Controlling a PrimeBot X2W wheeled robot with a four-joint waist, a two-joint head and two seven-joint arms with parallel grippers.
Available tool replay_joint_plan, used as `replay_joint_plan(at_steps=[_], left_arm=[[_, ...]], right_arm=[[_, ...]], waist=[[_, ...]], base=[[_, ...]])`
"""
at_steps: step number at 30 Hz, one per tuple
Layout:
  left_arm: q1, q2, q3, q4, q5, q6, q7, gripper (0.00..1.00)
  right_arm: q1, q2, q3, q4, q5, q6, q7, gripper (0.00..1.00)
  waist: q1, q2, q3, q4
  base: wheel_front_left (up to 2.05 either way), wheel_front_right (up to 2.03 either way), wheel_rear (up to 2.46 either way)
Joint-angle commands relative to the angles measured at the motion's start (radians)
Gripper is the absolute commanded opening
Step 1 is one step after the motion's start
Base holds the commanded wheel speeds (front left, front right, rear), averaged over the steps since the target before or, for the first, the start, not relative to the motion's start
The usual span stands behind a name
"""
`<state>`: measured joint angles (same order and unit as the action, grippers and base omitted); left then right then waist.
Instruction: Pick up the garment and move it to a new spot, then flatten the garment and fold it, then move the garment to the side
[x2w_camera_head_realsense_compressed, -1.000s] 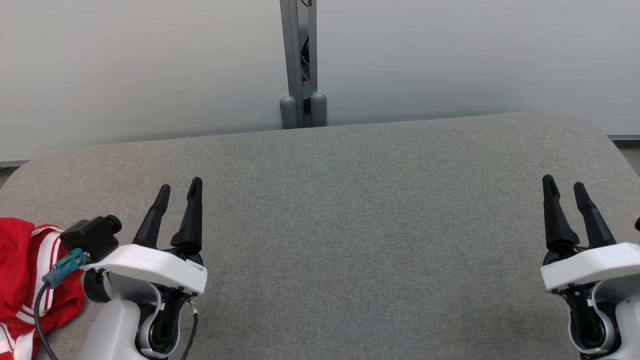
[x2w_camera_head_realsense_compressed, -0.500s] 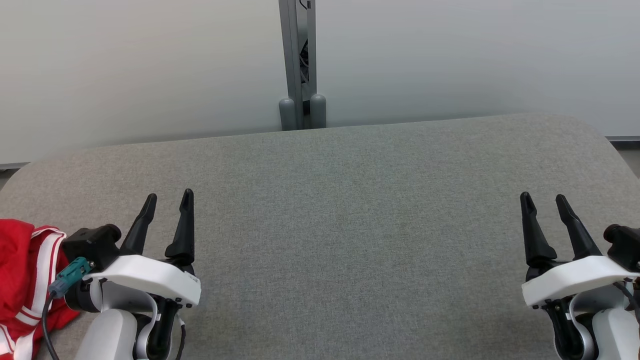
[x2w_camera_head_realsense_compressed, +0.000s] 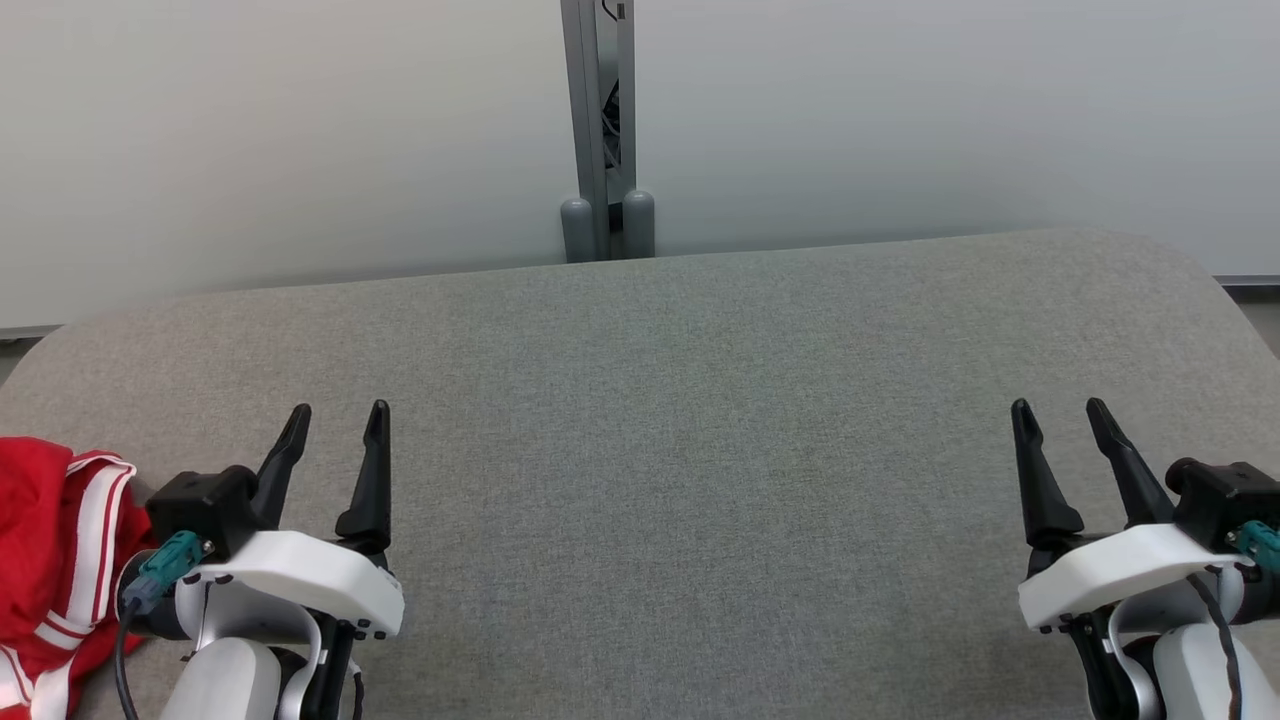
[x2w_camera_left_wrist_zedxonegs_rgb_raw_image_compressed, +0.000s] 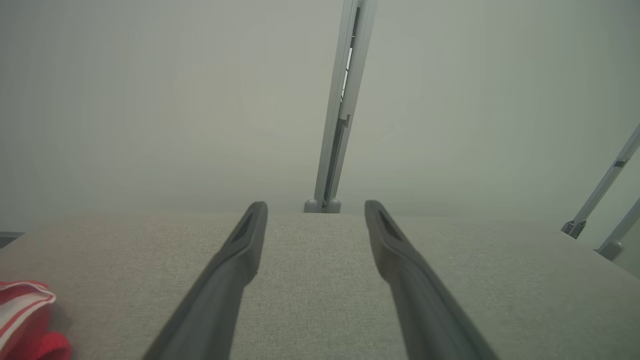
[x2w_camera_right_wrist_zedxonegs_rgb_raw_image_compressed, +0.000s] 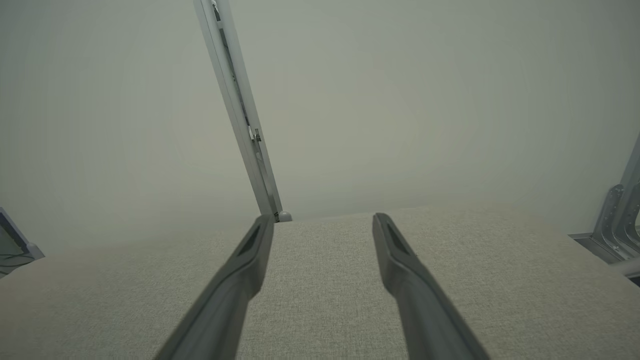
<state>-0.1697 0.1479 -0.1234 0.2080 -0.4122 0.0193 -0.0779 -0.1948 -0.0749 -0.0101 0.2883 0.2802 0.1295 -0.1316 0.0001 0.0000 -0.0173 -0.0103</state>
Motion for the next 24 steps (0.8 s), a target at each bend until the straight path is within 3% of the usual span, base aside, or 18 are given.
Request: replay_joint_plan(at_steps=[1, 24], left_arm=[[0.001, 0.009, 0.001, -0.013, 0.029, 0.008, 0.007, 1.00], [0.056, 0.011, 0.004, -0.056, 0.164, 0.048, 0.039, 1.00]], right_arm=[[0.004, -0.005, 0.007, 0.000, -0.027, 0.002, -0.009, 1.00], [0.025, 0.016, 0.006, 0.013, -0.148, 0.002, -0.037, 1.00]], waist=[[0.0000, 0.0000, -0.001, 0.000], [-0.0001, 0.0000, -0.007, -0.002]], base=[[0.00, 0.00, 0.00], [0.00, 0.00, 0.00]])
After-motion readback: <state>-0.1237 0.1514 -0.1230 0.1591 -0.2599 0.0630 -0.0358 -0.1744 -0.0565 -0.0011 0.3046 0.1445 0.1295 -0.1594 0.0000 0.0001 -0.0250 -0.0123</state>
